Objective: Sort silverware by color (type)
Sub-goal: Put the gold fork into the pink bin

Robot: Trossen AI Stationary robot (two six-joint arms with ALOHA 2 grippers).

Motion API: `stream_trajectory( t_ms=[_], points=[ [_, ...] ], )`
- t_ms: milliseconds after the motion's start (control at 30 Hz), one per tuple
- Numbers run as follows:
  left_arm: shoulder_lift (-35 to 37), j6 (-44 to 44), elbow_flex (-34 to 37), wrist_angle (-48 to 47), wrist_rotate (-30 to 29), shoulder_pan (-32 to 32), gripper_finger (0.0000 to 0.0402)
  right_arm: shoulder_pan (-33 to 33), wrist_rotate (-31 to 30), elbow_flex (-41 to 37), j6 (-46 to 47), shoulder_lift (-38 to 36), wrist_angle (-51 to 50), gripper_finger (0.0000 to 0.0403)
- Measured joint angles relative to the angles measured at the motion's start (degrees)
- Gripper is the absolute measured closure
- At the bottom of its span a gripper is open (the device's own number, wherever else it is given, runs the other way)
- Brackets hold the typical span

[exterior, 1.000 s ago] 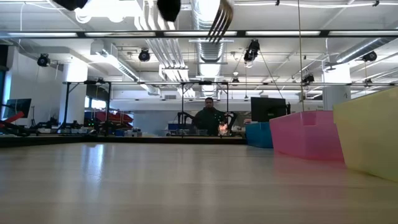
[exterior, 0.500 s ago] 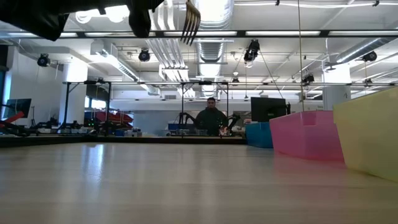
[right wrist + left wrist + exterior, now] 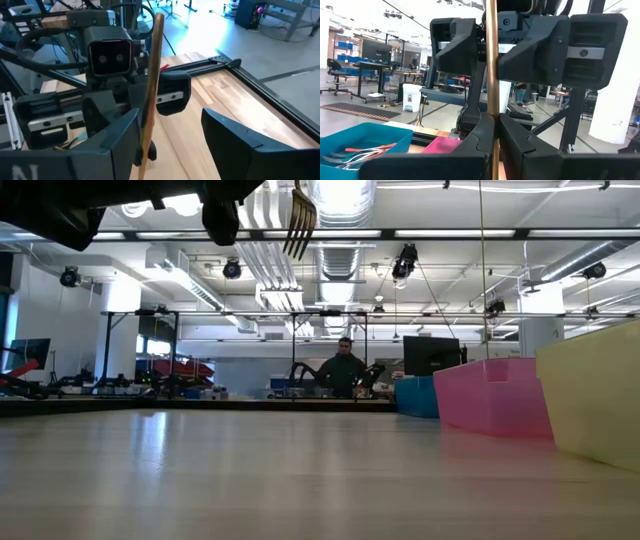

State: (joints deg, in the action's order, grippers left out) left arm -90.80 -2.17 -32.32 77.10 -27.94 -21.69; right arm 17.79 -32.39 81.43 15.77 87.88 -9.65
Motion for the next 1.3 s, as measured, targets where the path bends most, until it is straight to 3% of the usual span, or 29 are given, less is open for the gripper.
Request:
stream_trajectory(
  t_ms=[233,467,667,800,1000,1133,1300],
  points=[
    [0.04,0.60,-0.94,0.02,0.00,0.06,0.0401,-0.60,2.63,-0.02,-1.26,0.48,1.36,0.0232],
    [0.04,0.73,-1.69,-0.09,-0.35,0.11,0.0401,-0.56,3.67,0.29,-2.95,0.44,1.72,0.0370],
    [0.04,0.62,-1.75,-0.79,-0.35,0.11,0.0398,-0.54,4.27,0.30,-2.90,0.42,1.41,0.0384],
    [0.04,0.14,-1.75,-1.53,-0.42,0.11,0.0364,-0.60,3.44,0.34,-2.68,-0.28,-1.05,0.0384],
    [0.04,0.12,-1.73,-3.09,0.24,0.00,0.0294,-1.03,-4.87,4.75,3.90,-2.65,-22.22,0.0384],
    [0.07,-0.43,-1.73,-5.45,0.13,-0.36,0.0260,-0.87,-0.33,7.44,18.21,-3.54,-48.31,0.0384],
    [0.78,-2.92,-1.70,-8.92,0.32,-1.16,0.0248,1.06,2.74,4.56,40.72,-3.26,-79.71,0.0384]
  ],
)
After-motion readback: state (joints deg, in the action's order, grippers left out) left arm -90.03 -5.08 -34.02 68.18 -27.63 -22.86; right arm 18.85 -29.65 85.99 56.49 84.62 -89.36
